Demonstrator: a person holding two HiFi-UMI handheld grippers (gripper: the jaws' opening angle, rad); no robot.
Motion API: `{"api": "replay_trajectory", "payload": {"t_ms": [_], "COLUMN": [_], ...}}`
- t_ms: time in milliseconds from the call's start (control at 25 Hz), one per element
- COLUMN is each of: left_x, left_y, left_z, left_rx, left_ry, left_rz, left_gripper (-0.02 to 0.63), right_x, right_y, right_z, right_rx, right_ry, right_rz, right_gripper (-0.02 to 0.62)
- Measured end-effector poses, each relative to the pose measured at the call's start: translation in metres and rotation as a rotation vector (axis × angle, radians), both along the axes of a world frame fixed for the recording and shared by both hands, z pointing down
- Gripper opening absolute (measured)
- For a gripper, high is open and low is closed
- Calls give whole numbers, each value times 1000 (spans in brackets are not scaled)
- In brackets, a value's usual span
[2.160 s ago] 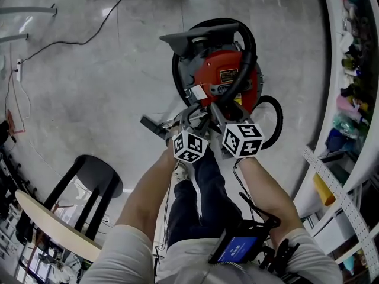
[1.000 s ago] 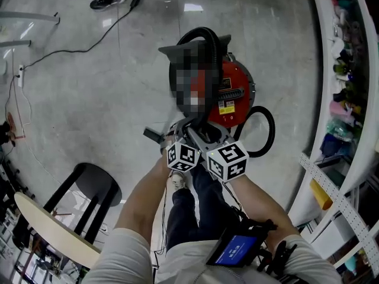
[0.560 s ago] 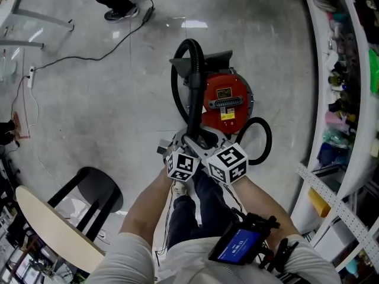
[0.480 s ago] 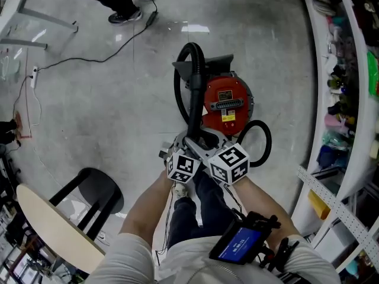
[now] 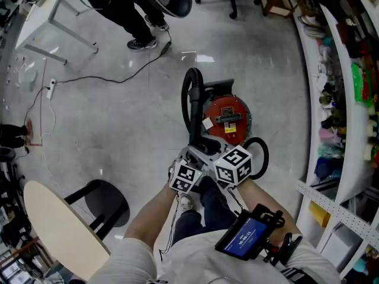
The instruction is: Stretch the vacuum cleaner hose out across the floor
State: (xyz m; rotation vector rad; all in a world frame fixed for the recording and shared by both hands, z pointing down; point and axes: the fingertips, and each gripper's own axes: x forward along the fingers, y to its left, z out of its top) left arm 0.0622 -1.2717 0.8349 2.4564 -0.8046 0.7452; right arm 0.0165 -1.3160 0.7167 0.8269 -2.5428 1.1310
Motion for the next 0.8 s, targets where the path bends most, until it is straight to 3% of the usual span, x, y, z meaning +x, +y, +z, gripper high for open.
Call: {"api": "replay_trajectory", "payload": {"t_ms": [240,520,800], "left_x": [-19,-60,-105], "left_y": [27,67,119], "left_z": [-62,-109,-141], "left_rx": [-5,6,82], "left_ry": [6,32,25], "left_rz": [1,-54,-97], "left_gripper": [66,64,64], "right_x": [-19,-62,-109], "right_y": [28,71,135], "right_z": [-53,-97,-140], "right_rx": [33,71,165], "right_ry": [-10,17,26], "right_rz": [14,-41,-99], "right_gripper": [155,161,161]}}
